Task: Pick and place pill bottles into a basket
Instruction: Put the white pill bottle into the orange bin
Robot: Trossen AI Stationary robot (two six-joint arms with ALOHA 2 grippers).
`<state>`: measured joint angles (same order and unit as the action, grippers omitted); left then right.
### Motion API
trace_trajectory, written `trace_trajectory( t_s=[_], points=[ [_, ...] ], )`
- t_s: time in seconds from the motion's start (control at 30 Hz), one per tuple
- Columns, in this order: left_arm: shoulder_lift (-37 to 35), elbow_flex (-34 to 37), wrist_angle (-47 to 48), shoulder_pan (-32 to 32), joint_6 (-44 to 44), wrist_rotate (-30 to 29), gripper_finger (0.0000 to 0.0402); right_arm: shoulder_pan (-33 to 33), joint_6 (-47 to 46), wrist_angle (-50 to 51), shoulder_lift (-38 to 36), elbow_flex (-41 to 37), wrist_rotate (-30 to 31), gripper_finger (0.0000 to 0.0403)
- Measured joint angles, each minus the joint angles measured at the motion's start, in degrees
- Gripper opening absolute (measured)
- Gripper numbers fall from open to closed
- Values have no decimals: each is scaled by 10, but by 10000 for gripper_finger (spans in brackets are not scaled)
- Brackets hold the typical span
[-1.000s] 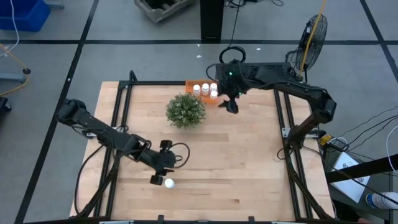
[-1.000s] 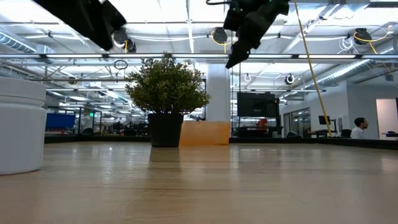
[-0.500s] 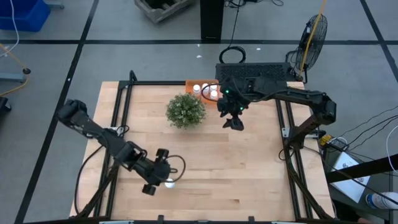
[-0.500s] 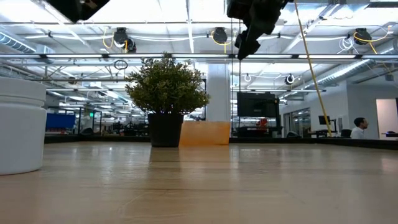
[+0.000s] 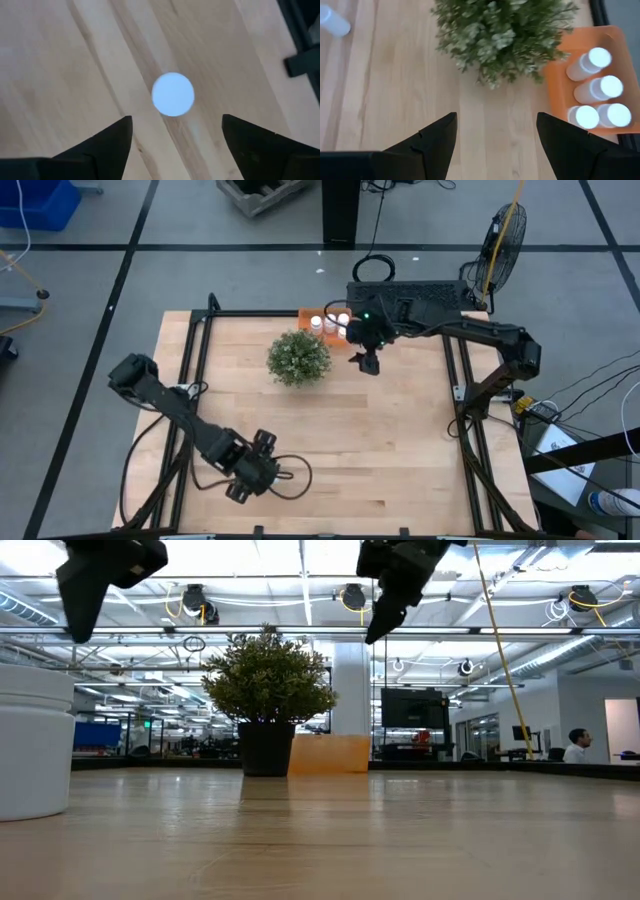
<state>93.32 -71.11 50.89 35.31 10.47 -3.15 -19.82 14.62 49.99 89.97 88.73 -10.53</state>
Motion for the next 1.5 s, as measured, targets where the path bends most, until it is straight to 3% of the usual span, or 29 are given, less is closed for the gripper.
trace_trajectory(
  t_s=[0.23,0.77,1.17,1.37,1.5],
  points=[
    [39,-4,3,9,-2,1,320,-12,-37,-19,0,0,0,265],
    [40,-3,-20,5,-30,-49,304,12,-71,-22,0,0,0,265],
    [98,0,-47,0,-31,-25,301,12,-70,-24,0,0,-1,256],
    [107,0,-54,0,-14,-10,283,12,-65,-24,0,0,-1,251],
    [102,0,-57,-5,1,-12,244,12,-64,-24,0,0,-1,251]
  ],
)
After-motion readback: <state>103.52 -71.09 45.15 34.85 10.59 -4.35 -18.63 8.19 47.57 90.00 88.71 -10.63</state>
